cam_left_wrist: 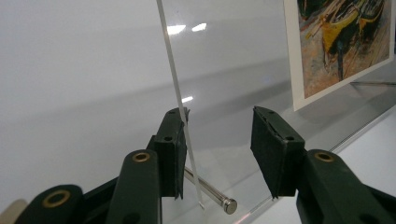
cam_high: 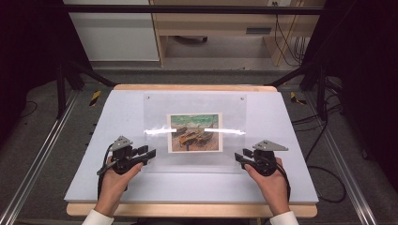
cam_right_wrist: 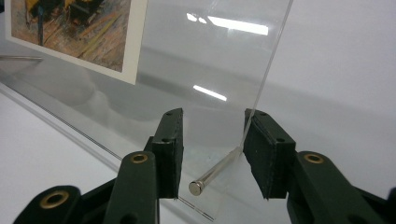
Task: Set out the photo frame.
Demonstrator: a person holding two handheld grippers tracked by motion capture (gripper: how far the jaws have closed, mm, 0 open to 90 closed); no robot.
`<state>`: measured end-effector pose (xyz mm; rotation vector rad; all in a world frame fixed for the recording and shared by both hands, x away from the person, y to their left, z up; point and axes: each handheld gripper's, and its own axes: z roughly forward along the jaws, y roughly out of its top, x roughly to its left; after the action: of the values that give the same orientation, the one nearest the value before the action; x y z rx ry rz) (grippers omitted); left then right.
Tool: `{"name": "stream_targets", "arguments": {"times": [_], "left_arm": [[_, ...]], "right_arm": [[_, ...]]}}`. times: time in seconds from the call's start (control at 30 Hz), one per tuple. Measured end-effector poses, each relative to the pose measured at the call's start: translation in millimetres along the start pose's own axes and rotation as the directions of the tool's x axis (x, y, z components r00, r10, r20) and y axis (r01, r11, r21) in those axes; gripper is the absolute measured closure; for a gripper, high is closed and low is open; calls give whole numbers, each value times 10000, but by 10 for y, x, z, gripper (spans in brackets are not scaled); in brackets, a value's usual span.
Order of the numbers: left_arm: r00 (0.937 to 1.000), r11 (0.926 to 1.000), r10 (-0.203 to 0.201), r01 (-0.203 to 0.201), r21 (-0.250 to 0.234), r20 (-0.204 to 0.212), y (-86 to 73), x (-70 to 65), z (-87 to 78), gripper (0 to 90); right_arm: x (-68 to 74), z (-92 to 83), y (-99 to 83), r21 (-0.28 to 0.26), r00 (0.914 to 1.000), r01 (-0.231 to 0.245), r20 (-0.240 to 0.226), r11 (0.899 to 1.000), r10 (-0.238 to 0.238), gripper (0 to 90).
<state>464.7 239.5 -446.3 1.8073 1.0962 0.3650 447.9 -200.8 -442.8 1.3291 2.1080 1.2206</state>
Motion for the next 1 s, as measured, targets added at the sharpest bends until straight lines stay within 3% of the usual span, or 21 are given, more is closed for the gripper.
{"name": "stream_targets", "arguments": {"times": [0.8, 0.83, 1.0], "left_arm": [[9992, 9994, 311, -307, 150, -236, -31, -43, -38, 573], [9999, 9997, 79, -77, 238, -89, -38, -64, -40, 573], [9999, 9996, 104, -101, 266, -137, -40, -74, -43, 574]], "right_arm": [[37, -40, -47, 151, 9995, 257, 159, 9996, -259, 626], [40, -41, -49, 161, 9995, 250, 180, 9996, -252, 627], [44, -47, -56, 180, 9994, 289, 201, 9994, -292, 632]]}}
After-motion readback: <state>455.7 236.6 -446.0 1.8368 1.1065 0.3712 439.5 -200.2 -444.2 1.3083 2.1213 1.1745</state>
